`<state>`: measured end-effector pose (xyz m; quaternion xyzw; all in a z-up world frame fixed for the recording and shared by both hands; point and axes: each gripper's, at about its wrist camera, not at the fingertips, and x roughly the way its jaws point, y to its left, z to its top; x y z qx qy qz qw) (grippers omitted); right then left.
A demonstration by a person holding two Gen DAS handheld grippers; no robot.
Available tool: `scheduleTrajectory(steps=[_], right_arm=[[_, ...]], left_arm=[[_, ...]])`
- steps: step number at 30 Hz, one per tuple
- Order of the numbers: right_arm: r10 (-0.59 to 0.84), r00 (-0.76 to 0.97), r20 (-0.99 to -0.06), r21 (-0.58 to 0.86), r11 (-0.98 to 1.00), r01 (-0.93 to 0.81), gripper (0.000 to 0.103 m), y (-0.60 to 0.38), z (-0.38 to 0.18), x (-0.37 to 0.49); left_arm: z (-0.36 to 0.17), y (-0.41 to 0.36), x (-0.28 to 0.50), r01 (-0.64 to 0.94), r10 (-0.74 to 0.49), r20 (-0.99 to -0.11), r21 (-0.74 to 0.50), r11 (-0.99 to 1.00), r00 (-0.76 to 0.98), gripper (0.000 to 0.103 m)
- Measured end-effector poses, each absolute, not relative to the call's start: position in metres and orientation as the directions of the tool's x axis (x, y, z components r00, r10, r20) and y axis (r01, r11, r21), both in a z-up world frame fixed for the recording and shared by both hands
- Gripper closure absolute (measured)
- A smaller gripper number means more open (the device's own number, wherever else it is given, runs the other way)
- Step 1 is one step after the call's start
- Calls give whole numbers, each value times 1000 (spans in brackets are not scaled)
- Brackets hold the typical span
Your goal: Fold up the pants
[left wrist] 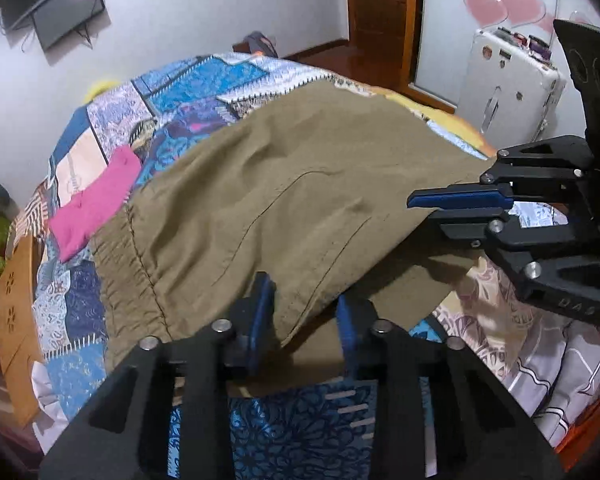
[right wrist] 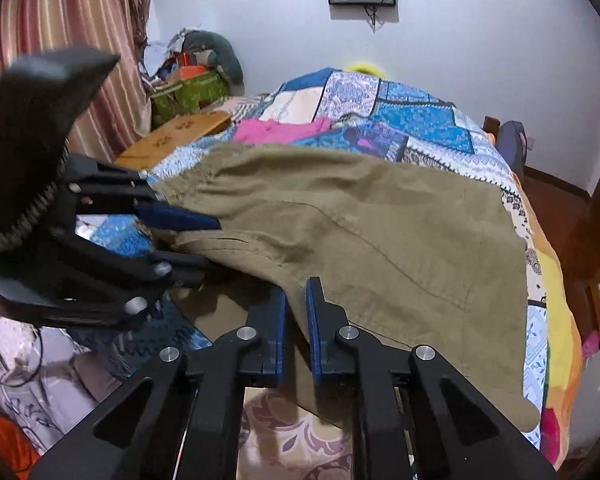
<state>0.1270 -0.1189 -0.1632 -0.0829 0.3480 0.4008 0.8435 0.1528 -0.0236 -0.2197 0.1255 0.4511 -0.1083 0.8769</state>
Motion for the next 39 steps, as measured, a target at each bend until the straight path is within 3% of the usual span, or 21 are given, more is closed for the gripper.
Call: scheduleTrajectory(steps=[2, 11, 17, 24, 28, 33, 36, 37, 39], right_arm=[[625, 436, -648, 140, 660, -738, 95, -121, -159, 125], [612, 415, -674, 123, 646, -754, 96, -124, -168, 106], [618, 381, -688, 164, 644, -748, 89, -133, -166, 101], [650, 404, -643, 229, 667, -709, 87, -154, -146, 112], [621, 424, -659, 250, 713, -655, 87, -153, -156, 130], [563, 381, -733, 269, 755, -598, 87, -153, -191, 145], [590, 349, -728, 319, 742, -590, 87, -164, -204, 145], [584, 348, -734, 320, 748, -582, 87, -169, -204, 145], [533, 376, -758, 273, 783, -559, 86, -179, -204, 146]], left_arm=[[-215, -25, 150, 296, -62, -801, 147, 944, 595, 80], [-221, -22, 136, 329, -132, -826, 68, 942, 548, 81], [-217, -14, 126, 311, -164, -837, 9, 950, 523, 75], [-185, 16, 116, 270, -238, -796, -97, 958, 557, 70], [-176, 41, 126, 173, -176, -780, -88, 981, 600, 68], [-210, 69, 143, 66, -100, -840, -76, 995, 533, 68], [-229, 82, 142, 36, -107, -848, -103, 994, 520, 48], [-232, 86, 140, 19, -96, -845, -101, 995, 526, 37], [-239, 97, 139, -7, -139, -847, -166, 986, 514, 34]])
